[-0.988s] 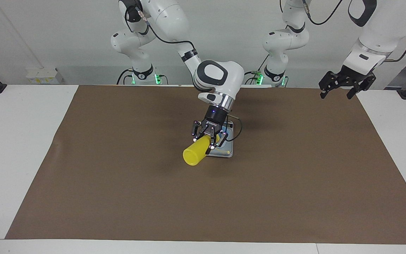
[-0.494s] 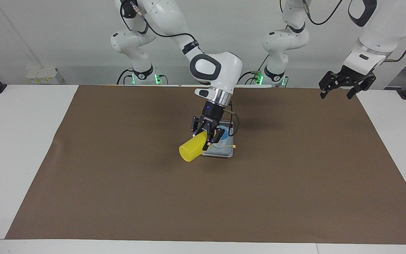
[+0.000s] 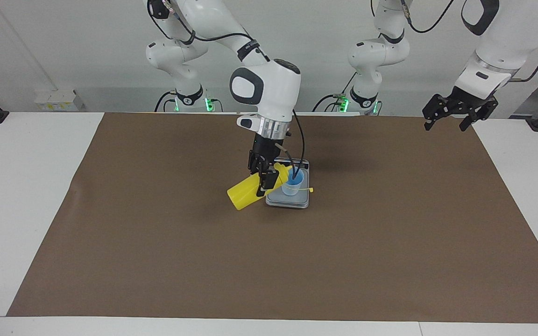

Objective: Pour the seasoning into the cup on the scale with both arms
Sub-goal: 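Tilt the yellow bottle nozzle-down over the blue cup with the right gripper, then turn the bottle upright and move it back beside the scale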

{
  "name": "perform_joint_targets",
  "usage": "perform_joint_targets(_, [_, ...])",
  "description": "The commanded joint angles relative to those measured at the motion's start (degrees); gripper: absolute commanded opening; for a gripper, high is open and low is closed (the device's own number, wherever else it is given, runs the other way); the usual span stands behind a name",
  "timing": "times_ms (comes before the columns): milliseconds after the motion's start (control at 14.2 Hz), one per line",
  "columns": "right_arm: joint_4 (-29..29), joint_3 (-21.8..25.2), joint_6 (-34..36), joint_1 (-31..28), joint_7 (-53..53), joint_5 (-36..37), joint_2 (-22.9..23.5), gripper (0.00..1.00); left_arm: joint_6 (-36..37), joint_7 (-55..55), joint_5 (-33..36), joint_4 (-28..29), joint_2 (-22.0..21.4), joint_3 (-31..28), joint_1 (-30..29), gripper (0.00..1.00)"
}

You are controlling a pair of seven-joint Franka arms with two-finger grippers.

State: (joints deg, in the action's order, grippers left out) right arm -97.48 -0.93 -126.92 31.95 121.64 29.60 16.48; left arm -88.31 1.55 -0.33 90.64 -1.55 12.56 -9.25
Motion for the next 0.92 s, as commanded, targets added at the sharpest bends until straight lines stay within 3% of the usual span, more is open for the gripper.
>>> perform_joint_targets(0, [-1.75, -0.57, 0.00, -2.41, -0.44, -10.31, -3.20, 0.10, -0.63, 0.55, 0.68, 1.82, -1.26, -0.87, 0.99, 1.00])
perform_joint_targets(212, [-2.28, -0.57, 3.50, -5.40, -5.94, -25.61, -4.08, 0.07, -0.72, 0.29, 0.94, 1.91, -1.26, -2.87, 4.05, 1.00])
perform_joint_targets(847, [-5.52, -0.48, 18.37, -18.58, -42.33, -54.10, -6.01, 0.02, -0.72, 0.64, 0.94, 2.08, -1.62, -4.21, 4.42, 1.00])
